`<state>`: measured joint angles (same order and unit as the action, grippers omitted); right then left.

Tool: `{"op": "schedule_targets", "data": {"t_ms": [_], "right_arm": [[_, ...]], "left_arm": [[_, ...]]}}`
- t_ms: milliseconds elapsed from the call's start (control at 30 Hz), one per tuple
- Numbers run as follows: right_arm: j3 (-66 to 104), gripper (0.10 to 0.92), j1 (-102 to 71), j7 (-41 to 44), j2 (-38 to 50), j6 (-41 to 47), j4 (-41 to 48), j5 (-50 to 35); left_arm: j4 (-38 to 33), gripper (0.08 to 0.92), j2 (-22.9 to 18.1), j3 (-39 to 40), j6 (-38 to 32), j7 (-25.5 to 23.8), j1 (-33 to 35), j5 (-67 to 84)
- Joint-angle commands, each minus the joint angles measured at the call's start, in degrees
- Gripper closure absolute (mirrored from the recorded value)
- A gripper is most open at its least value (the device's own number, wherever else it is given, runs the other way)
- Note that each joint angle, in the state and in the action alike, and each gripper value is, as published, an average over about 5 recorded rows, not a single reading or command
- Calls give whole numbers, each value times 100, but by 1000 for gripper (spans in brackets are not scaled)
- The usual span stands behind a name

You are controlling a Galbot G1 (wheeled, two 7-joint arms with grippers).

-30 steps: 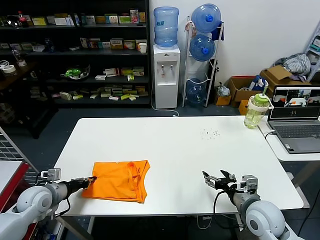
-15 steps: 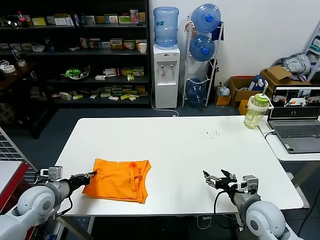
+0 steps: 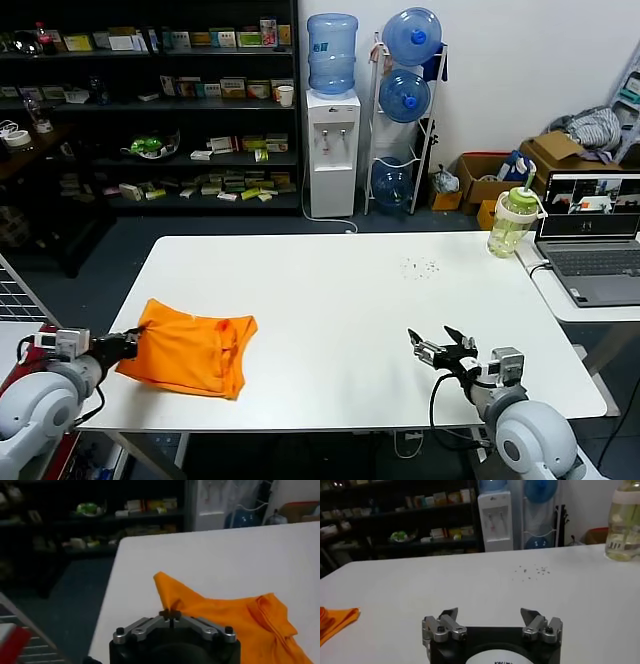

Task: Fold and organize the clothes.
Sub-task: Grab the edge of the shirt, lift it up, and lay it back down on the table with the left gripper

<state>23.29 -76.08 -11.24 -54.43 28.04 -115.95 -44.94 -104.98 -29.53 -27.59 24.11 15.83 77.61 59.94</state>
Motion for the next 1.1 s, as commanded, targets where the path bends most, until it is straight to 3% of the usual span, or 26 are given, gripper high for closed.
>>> {"op": "schedule_targets", "data": {"t_ms": [33,433,600,700,800,967,1100], "right_arm": [[193,203,-169,116,-54,-126,-130,221],[195,203,-189,81,-104,-88,-148,271],[233,203,-259,58,-160,-67,-162,316],[283,203,-342,29,-224,-42,-175,358],[369,203,-462,-25,-302,11,-206,379],[679,203,-806,-111,-419,99,-284,392],[970,203,-1116,-151,-517,131,-362,405]], "left_arm": [[766,910,409,-1096,-403,-233,858,-994],[1136,910,1154,-1003,-494,-540,600,-1027],[630,910,1055,-725,-401,-339,562,-683],[-52,910,653,-414,-238,110,504,259],[-804,910,-86,154,41,849,22,1601],[-1571,910,-1640,2359,239,2464,-2108,3348],[-1057,910,-2788,3628,206,3002,-3491,3484]]}}
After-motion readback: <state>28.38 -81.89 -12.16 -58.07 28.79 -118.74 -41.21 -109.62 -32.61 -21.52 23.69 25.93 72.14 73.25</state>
